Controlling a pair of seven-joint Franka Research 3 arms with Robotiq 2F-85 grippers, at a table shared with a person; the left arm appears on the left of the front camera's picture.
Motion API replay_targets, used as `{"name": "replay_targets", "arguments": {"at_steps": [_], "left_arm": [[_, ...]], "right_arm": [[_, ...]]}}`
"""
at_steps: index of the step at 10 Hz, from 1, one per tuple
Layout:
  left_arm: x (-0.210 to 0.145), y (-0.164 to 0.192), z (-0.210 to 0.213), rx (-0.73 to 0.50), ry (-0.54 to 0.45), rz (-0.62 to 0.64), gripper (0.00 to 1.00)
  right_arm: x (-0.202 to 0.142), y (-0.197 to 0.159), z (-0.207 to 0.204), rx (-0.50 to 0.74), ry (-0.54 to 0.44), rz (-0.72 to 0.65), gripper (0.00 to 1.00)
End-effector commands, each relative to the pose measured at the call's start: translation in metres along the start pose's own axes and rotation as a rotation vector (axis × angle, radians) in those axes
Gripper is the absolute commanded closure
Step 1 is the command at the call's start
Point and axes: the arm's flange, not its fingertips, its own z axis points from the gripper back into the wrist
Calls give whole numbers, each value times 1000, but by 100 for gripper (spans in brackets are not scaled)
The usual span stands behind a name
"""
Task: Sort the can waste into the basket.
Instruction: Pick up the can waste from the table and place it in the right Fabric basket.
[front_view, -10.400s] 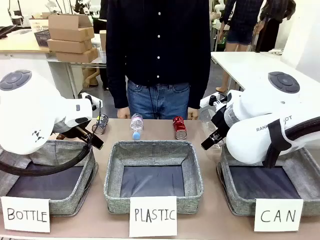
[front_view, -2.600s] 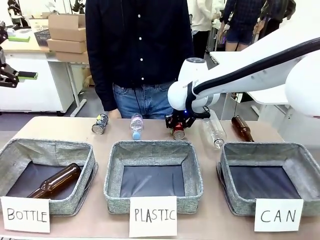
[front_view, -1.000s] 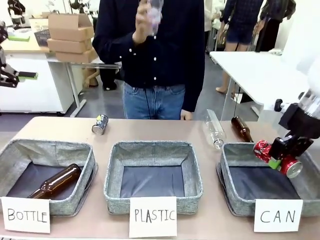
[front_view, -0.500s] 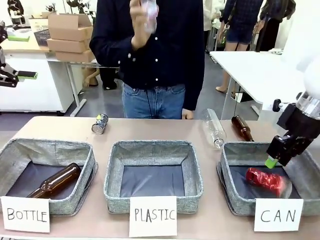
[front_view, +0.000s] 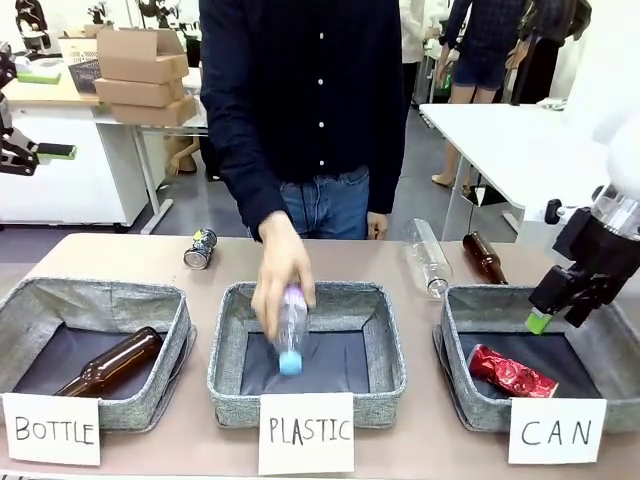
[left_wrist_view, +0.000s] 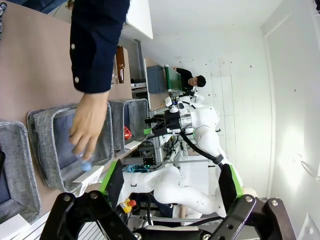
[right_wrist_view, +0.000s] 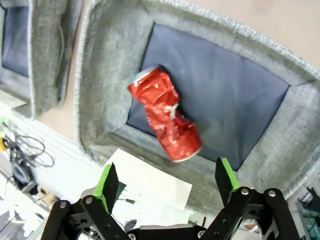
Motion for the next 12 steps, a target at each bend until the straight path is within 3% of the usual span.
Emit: {"name": "replay_targets", "arguments": {"at_steps": [1,2,4,5,7,9,10,12], "left_arm": [[1,-1,-1,-25,-5,-20,0],[1,-1,-1,-25,-5,-20,0],[1,-1,-1,-25,-5,-20,0],[1,-1,-1,-25,-5,-20,0],[1,-1,-1,-25,-5,-20,0],[1,-1,-1,-25,-5,-20,0],[1,-1,-1,-25,-5,-20,0],[1,-1,-1,-25,-5,-20,0]], "right_arm": [[-18,7,-19,49,-48,-24,0],[-17,7,-13,135,-105,-22,0],[-23,7,28,884,-399,-92,0],[-27,-1,42,1192,-439,-97,0],[-28,-25,52,1619,-461,-154,0],[-31,-45,50,1873,-494,-255,0],[-39,-16,61,996,-333,-121,0],[-39,-16,61,996,-333,-121,0]]}}
